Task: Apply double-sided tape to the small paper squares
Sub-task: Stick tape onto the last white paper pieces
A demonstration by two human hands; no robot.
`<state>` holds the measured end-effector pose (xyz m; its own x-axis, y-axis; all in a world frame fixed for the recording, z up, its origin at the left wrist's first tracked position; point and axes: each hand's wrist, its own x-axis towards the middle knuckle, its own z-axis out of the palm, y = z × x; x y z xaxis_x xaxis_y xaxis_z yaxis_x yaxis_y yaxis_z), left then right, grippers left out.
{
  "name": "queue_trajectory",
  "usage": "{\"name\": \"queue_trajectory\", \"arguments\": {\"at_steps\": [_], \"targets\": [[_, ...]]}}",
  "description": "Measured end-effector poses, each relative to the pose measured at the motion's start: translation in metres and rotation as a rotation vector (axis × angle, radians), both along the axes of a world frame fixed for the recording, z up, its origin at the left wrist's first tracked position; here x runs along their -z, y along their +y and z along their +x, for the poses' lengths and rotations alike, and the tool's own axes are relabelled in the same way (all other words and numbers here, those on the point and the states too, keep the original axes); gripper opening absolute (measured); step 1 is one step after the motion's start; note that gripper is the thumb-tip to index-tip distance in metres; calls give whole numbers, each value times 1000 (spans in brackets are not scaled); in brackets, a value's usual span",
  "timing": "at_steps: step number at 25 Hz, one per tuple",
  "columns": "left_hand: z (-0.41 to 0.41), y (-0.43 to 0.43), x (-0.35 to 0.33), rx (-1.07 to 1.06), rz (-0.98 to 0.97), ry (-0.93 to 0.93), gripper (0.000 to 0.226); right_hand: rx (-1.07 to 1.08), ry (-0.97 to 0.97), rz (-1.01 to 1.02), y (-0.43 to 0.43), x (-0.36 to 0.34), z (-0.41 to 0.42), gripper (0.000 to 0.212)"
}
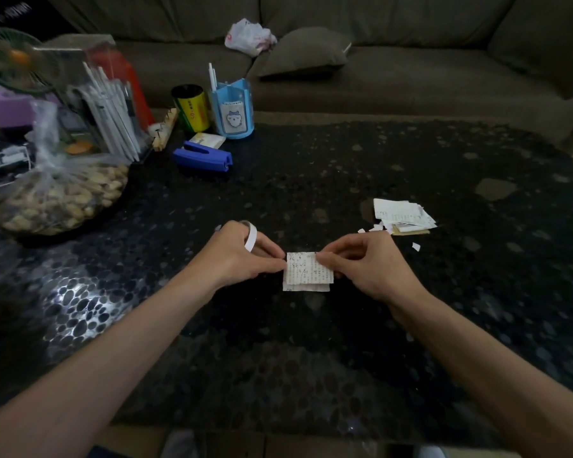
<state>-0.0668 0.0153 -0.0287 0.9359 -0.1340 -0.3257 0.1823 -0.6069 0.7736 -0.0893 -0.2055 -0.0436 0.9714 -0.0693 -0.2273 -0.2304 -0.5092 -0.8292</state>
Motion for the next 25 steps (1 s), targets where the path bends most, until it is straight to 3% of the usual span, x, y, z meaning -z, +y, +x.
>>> {"name": "queue_trajectory", "arguments": {"at_steps": [8,25], "targets": [[7,4,6,15,54,-52,20,-46,59,-2,3,0,2,6],[6,1,7,53,86,-129,20,-36,-1,-55,5,6,1,10]]}}
